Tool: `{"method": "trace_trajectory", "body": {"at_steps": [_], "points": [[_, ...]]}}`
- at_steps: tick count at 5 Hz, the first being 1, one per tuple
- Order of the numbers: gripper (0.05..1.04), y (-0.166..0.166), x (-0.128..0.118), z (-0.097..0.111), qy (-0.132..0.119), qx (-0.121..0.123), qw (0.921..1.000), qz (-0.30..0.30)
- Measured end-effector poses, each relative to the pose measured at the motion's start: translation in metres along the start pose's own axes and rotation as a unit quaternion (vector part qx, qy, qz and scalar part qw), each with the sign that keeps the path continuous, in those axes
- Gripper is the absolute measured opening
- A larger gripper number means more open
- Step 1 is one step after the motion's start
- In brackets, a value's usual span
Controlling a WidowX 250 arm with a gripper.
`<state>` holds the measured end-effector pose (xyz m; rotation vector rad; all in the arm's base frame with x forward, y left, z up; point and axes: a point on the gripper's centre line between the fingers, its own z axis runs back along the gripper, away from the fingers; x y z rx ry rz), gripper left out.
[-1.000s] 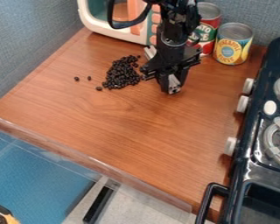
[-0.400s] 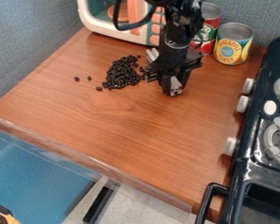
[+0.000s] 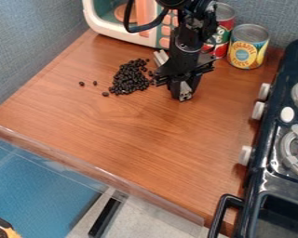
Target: Sweep into pile
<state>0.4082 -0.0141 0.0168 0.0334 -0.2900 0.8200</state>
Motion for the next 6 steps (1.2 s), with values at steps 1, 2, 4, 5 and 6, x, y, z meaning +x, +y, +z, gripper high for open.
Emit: {"method": "trace_trajectory", "body": {"at_steps": [1, 2, 4, 5, 6], "points": [[0.387, 0.003, -0.003, -0.001, -0.002, 0.000, 1.0000, 0.004], [0.387, 0.014, -0.006, 0.000, -0.005, 0.007, 0.9999, 0.011], [0.387, 0.038, -0.008, 0.003, -0.001, 0.018, 0.9995, 0.025], [0.387, 0.045, -0.009, 0.004, 0.004, 0.020, 0.9992, 0.035], [0.387, 0.052, -0.010, 0.006, 0.001, 0.025, 0.9991, 0.034]]}}
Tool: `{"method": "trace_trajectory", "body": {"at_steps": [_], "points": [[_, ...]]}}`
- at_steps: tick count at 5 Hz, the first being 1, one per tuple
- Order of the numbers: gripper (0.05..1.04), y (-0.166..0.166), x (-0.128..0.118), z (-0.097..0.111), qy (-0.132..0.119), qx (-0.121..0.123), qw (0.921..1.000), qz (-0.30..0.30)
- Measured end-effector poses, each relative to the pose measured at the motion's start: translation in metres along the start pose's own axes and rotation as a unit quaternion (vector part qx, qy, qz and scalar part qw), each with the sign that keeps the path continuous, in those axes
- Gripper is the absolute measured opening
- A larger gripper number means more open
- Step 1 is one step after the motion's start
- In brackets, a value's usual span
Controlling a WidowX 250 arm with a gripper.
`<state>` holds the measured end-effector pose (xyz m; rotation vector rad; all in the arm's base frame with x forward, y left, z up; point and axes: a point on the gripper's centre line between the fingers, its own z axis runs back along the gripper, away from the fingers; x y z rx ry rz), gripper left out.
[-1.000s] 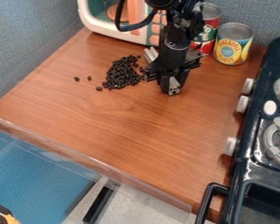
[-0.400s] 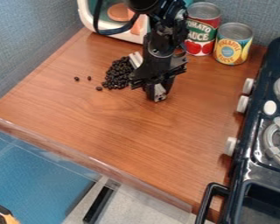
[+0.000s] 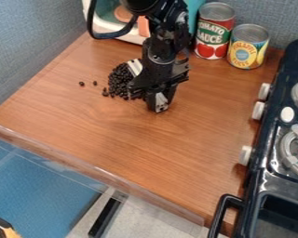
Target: Sweep into pile
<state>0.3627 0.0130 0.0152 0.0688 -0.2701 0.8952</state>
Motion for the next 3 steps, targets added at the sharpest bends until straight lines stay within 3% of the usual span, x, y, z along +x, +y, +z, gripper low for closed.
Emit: {"method": "trace_trajectory", "body": {"at_steps": [2, 3], "points": [[0.387, 0.0196, 0.0064, 0.0053, -0.004, 0.008, 0.9998, 0.016], [0.387, 0.0120, 0.0038, 0.0088, -0.002, -0.002, 1.0000, 0.007]]}}
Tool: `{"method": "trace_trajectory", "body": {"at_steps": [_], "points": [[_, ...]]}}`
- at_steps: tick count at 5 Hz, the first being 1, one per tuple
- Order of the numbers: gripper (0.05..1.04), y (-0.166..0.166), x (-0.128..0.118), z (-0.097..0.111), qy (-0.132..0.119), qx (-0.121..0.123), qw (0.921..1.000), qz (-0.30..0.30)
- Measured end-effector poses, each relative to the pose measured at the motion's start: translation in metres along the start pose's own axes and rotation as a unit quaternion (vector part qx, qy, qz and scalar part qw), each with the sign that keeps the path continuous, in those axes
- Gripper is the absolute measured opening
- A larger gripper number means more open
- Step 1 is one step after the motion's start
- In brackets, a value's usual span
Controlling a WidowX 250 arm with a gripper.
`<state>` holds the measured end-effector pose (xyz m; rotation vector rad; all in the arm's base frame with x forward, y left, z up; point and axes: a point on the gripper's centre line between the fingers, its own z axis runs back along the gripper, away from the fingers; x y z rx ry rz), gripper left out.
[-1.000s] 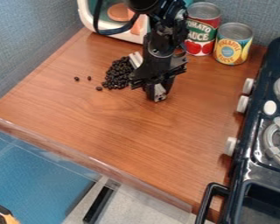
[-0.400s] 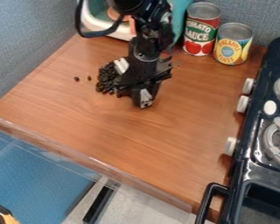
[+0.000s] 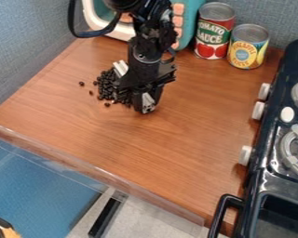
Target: Sweep into pile
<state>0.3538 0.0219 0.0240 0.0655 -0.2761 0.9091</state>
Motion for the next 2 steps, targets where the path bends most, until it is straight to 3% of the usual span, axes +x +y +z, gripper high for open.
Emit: {"method": "trace_trajectory", "body": {"at_steps": [2], "points": [[0.387, -0.047, -0.008, 0.024, -0.003, -0.042, 0.9990, -0.014]]}}
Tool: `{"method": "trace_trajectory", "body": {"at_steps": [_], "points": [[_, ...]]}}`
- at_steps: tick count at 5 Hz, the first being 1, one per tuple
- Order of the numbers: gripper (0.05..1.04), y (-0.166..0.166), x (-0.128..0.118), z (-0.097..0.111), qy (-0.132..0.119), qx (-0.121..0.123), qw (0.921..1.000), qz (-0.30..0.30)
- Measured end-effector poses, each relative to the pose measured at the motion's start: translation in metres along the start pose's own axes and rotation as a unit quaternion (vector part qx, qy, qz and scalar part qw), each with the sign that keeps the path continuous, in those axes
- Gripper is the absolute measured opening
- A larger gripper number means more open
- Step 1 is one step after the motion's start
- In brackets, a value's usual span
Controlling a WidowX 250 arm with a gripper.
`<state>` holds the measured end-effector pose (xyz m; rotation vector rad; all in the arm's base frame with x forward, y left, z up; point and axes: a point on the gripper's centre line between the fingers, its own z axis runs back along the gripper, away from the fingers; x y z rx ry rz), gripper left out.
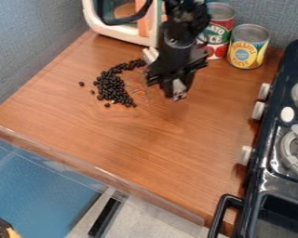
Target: Sweep into pile
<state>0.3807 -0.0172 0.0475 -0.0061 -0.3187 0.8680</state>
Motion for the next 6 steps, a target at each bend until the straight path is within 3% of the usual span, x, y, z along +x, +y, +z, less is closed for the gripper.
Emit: {"method": "trace_trajectory", "body": {"at_steps": [1, 3, 4, 5, 6], "points": [[0.387, -0.004, -0.014, -0.024, 0.015, 0.034, 0.9991, -0.019], [0.431, -0.005, -0.019, -0.033, 0.019, 0.089, 0.9953, -0.033], [0.727, -0.004, -0.020, -0.032, 0.024, 0.093, 0.9943, -0.046], [0.981, -0.006, -0.023, -0.018, 0.041, 0.079, 0.9944, -0.056], [1.007, -0.014, -0.013, 0.016, 0.026, 0.044, 0.9971, -0.057]]}}
